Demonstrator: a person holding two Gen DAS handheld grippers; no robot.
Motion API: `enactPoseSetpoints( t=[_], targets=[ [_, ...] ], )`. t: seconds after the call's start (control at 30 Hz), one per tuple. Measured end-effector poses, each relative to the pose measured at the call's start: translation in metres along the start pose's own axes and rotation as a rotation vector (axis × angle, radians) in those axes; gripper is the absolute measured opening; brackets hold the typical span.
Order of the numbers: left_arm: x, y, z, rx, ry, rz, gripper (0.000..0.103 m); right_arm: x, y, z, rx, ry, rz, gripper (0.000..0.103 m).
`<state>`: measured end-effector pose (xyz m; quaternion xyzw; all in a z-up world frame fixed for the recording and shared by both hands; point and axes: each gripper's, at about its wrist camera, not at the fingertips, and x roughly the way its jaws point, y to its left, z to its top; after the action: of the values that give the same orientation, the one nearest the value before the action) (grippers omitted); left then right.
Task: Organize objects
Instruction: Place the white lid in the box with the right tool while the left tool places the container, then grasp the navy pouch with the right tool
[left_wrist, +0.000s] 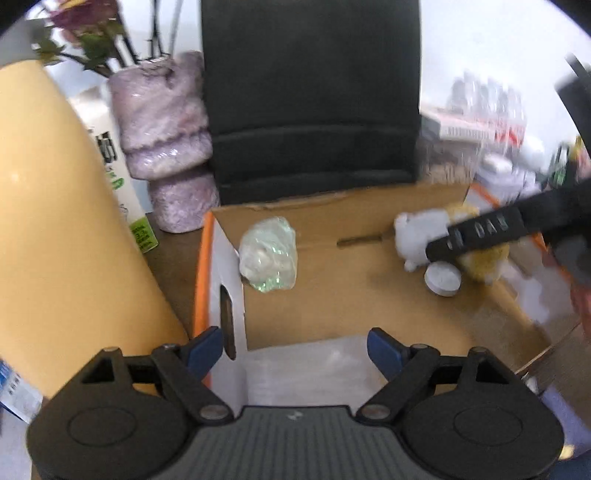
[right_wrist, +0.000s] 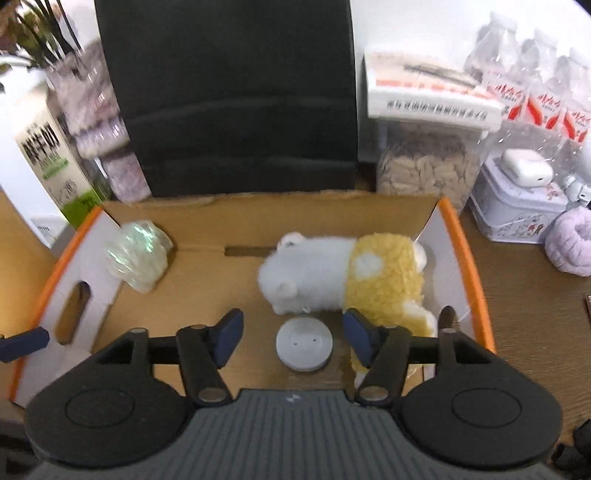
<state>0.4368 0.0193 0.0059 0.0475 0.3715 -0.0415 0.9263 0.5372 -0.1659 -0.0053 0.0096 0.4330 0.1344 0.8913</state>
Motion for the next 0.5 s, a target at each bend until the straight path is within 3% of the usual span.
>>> enactPoseSetpoints(
  t=[0.13, 0.3, 0.5],
  targets=[
    [-0.029, 0.001, 0.002, -0.024, -0.048, 0.028, 0.089, -0.028, 0.002, -0.002, -0.02, -0.026, -0.017, 0.071],
    [-0.079, -0.007, -0.014, -0.037, -0.082, 0.051, 0.089, -0.078, 0.002, -0.029, -0.011, -0.065, 0.008, 0.073],
    [-0.18, -0.022, -0.086, -0.062, -0.179, -0.055, 0.097, -0.17, 0.004, -0.115, -0.02, -0.184, 0.077, 0.091]
  ],
)
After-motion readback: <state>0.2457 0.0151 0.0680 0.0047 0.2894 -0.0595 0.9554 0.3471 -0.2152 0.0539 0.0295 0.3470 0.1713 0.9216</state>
